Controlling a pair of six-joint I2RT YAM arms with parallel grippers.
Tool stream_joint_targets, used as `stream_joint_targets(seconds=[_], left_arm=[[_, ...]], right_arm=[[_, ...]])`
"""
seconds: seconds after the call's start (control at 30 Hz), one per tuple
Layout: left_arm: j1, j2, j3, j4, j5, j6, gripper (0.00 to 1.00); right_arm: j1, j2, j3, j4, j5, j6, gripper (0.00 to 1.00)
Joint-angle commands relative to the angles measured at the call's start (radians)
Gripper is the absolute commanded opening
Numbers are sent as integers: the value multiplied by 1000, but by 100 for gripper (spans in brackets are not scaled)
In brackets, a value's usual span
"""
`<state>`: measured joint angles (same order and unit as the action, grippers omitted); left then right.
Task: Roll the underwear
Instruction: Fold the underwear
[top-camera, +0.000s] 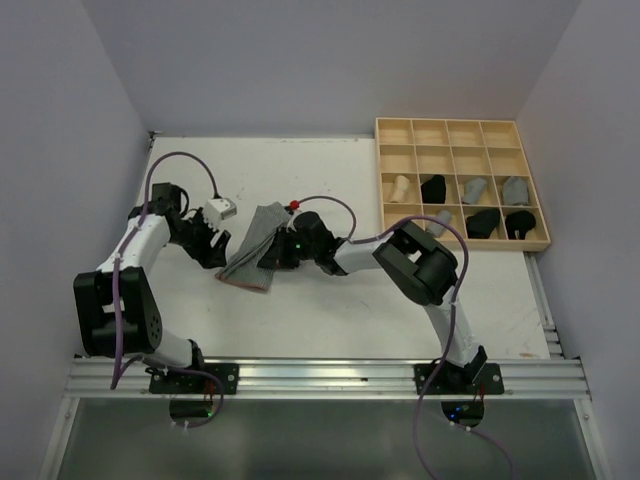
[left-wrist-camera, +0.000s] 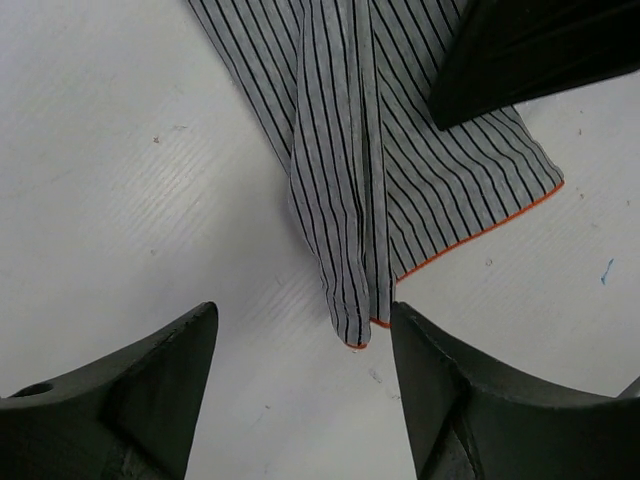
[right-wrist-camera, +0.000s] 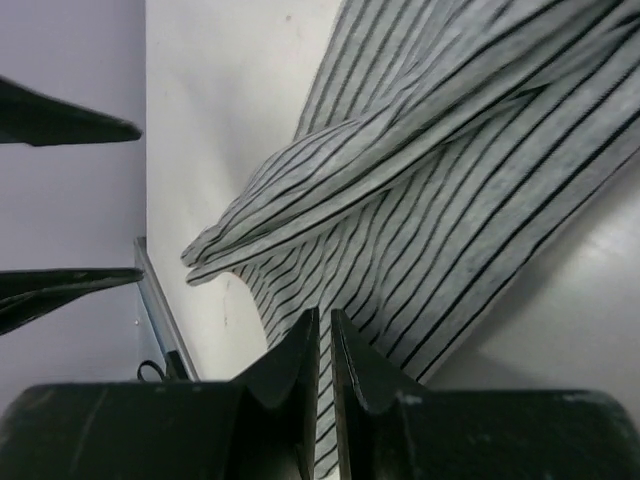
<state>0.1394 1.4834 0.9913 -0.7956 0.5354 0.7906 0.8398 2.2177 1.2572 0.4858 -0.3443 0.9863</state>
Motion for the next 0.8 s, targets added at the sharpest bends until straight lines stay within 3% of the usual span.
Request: stream_joint_targets(seconds=[0.0, 0.3, 0.77], left_arm=[[-14, 14, 24, 62, 11, -77, 73], [-29, -8, -10, 42, -8, -71, 72], [-43, -23, -83, -25, -8, -27, 66]], right_arm=[[-4, -118, -25, -22, -27, -66, 13], [31, -89, -74, 40, -97, -26, 12], [59, -6, -101, 66, -81, 3, 11]])
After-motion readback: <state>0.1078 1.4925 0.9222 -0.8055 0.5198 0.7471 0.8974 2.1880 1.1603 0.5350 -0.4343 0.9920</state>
